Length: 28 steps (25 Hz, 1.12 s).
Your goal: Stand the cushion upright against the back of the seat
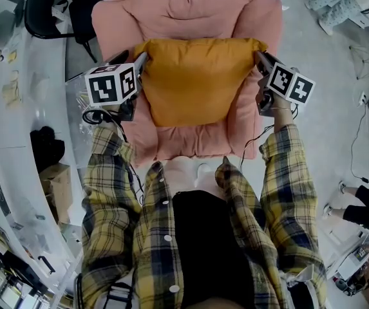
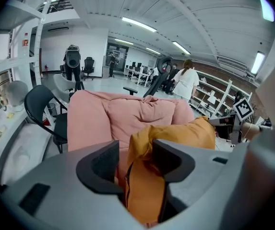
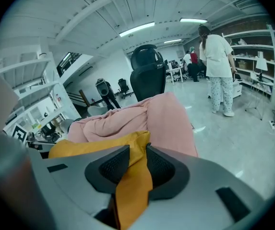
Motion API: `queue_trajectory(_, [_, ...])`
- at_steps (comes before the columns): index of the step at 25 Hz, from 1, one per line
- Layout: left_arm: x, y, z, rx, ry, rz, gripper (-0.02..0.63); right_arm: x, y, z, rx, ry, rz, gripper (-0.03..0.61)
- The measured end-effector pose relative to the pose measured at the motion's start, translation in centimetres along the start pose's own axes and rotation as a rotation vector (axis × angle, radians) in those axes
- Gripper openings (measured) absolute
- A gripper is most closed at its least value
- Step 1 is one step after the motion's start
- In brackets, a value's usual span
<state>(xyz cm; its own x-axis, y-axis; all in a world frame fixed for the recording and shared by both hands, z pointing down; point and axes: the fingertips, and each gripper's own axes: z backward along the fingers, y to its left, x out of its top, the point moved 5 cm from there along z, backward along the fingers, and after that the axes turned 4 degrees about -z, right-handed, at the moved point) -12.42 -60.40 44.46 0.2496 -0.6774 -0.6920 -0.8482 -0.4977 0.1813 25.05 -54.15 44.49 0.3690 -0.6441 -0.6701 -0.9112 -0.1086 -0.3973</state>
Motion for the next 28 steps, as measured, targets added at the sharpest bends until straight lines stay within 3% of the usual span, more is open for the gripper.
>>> queue_trajectory(5, [-0.1,0.6,0.6,0.003,-0.022,0.03,0.218,0.0,-0.2,0.2,0.0,-0.011,0.003,0.106])
queue_trajectory(11, [-1.3,0.4,0.4,0.008,0.025,0.02,0.218,0.0,0.2,-0.1,0.014,-0.002,0.013,0.106])
queue_trajectory(18, [-1.6,-0.9,0.7,0.015,0.011,0.014,0.216,-0.3,0.4,0.1,0.045,-0.019,0.02,0.106])
queue_trajectory(28, [-2.8,-7.3,8.4,-0.004,-0.079,-0.02,0.216,-2.3,2.8,9.8,0.106,-0.076,0.068,0.106])
